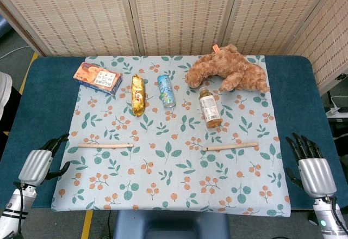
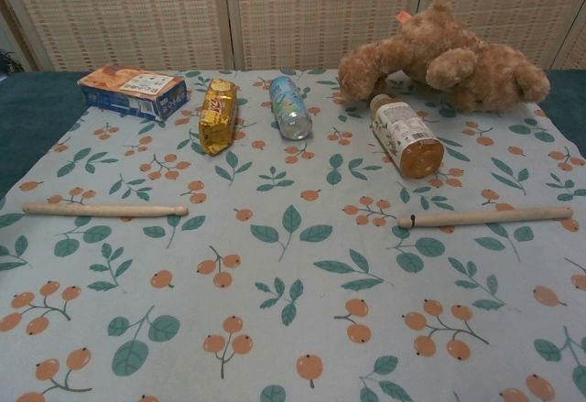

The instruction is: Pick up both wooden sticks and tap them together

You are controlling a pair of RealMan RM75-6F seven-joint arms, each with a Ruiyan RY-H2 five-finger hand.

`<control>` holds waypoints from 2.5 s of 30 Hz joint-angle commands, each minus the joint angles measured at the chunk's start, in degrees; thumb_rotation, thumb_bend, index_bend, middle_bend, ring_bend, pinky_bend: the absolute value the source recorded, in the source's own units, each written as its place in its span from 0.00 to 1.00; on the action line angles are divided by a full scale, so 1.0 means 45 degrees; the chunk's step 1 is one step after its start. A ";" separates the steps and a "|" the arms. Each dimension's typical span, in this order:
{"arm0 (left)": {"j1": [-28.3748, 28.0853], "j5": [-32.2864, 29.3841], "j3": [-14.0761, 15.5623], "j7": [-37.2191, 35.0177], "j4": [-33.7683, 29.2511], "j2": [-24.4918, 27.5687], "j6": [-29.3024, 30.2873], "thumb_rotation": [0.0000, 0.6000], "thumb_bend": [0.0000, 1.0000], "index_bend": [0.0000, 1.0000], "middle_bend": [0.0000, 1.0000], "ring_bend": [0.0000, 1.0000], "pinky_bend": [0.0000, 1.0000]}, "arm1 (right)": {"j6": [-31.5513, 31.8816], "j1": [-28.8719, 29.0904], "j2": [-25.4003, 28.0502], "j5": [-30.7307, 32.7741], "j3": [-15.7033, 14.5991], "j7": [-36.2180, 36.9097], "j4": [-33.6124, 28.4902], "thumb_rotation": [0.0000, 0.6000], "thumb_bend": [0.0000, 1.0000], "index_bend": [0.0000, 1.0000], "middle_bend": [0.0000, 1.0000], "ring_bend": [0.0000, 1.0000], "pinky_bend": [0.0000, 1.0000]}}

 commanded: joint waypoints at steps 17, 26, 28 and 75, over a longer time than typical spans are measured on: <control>-0.0493 0.0336 -0.0150 0.1306 0.0525 -0.0937 -0.0269 1.00 0.37 0.04 0.13 0.50 0.82 | 0.0174 0.0036 0.0232 -0.0398 0.0003 0.0713 -0.0078 1.00 0.25 0.06 0.00 0.00 0.21; -0.1810 -0.0187 -0.0603 0.2664 0.0223 -0.1879 -0.2030 1.00 0.37 0.00 0.13 0.69 0.97 | 0.1827 -0.0451 0.0445 -0.1735 -0.0157 0.1755 0.0039 1.00 0.25 0.07 0.00 0.00 0.21; -0.2076 -0.0395 -0.0711 0.3069 0.0094 -0.2155 -0.2370 1.00 0.37 0.00 0.14 0.69 0.98 | 0.2078 -0.0528 0.0508 -0.1864 -0.0138 0.1930 0.0042 1.00 0.25 0.07 0.00 0.00 0.21; -0.3036 -0.2422 -0.1056 0.5296 0.6475 -0.7639 -0.2406 1.00 0.36 0.48 0.62 0.85 1.00 | 0.1318 -0.0438 0.1134 -0.2027 -0.0445 0.2651 -0.0398 1.00 0.25 0.09 0.00 0.00 0.21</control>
